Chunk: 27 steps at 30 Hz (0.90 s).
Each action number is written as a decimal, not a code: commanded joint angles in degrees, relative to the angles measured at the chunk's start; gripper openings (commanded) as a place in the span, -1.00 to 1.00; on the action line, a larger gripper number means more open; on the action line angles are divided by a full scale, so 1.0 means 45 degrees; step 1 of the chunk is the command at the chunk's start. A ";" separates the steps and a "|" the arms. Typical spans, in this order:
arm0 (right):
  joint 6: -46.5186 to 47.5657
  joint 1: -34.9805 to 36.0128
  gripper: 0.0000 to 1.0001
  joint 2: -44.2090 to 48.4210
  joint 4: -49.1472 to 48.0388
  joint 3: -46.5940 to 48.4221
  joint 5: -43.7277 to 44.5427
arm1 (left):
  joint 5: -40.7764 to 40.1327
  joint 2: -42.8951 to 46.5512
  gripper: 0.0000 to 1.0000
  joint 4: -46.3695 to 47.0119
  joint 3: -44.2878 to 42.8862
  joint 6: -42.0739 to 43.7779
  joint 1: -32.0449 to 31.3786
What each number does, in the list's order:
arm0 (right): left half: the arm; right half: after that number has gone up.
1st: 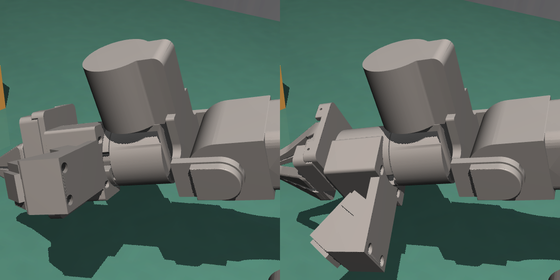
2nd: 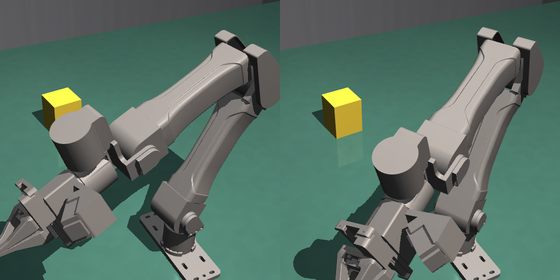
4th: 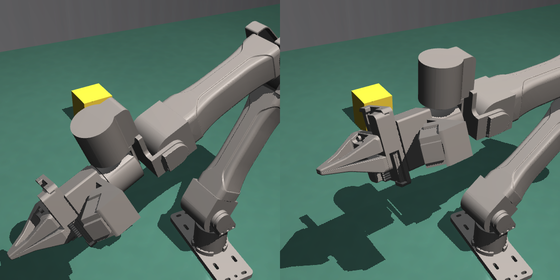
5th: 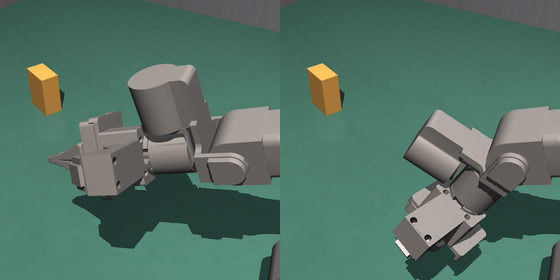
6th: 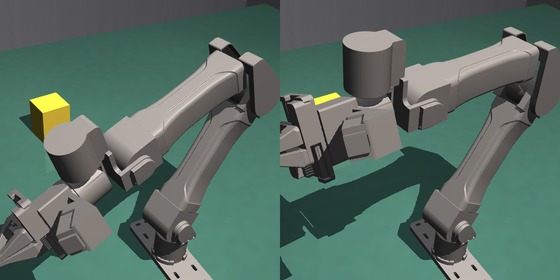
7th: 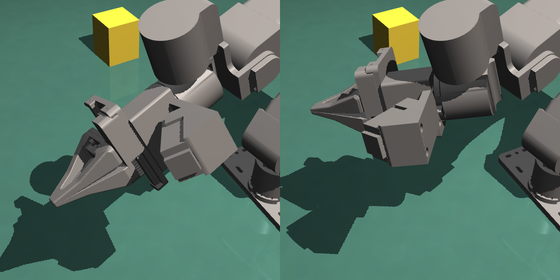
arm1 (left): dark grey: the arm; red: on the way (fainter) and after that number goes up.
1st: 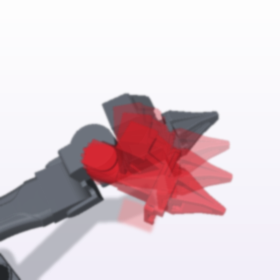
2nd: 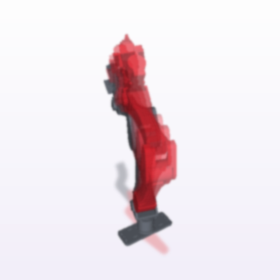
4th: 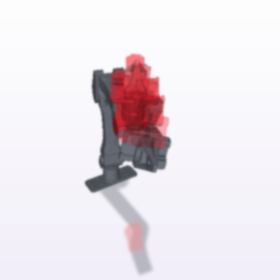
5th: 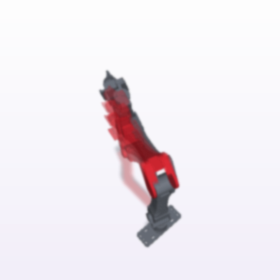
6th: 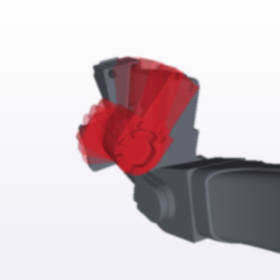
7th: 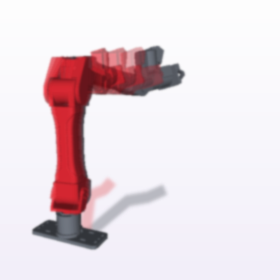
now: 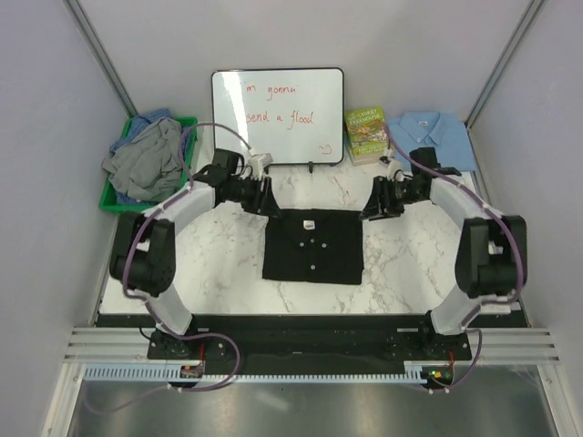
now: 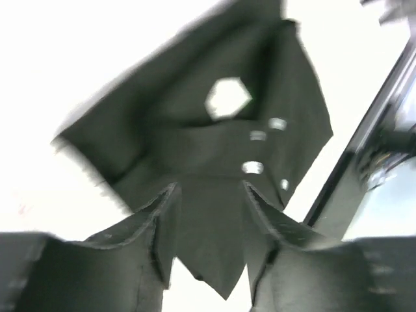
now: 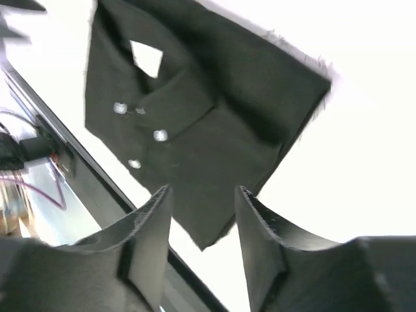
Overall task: Fold and stack the long sleeve shirts
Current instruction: Fold the shirt
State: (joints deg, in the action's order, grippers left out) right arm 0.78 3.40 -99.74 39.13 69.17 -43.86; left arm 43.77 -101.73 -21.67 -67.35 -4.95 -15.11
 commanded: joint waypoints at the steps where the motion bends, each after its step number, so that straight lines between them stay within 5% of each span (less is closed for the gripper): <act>1: -0.2451 -0.0695 0.17 0.2939 -0.1077 -0.2278 -0.0040 | -0.2006 0.3186 0.04 -0.0009 0.0941 0.4335 -0.3255; 5: -0.4833 -0.1340 0.25 0.4234 -0.2288 -0.5419 -0.0136 | -0.4116 0.4032 0.05 0.2189 0.2735 0.6562 -0.6903; 11: -0.6519 -0.2258 0.37 0.5231 -0.3716 -0.7418 -0.0332 | -0.5799 0.3079 0.02 0.4383 0.3423 0.8791 -1.0561; 27: -0.7809 -0.2904 0.68 0.5525 -0.4087 -0.8749 0.0370 | -0.7792 -0.0536 -0.11 0.7101 0.2194 1.0026 -1.2247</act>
State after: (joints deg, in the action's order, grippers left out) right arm -32.32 -9.30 -76.01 22.41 30.74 -43.57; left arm 12.38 -102.80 4.99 -54.22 36.56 -69.97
